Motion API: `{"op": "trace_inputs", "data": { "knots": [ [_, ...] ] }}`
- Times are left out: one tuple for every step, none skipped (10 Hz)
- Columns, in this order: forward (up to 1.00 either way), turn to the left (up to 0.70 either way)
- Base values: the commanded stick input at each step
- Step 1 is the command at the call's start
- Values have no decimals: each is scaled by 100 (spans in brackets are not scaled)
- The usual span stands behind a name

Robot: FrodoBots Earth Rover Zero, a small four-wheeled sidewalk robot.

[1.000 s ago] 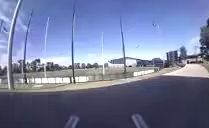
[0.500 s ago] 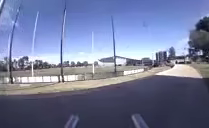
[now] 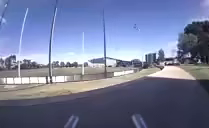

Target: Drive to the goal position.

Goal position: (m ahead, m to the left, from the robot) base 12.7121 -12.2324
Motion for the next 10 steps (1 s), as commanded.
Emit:
{"op": "trace_inputs", "data": {
  "knots": [
    [70, -35],
    [70, -35],
    [70, -35],
    [70, -35],
    [70, -35],
    [70, -35],
    [70, -35],
    [70, -35],
    [70, -35],
    [70, -35]
  ]
}}
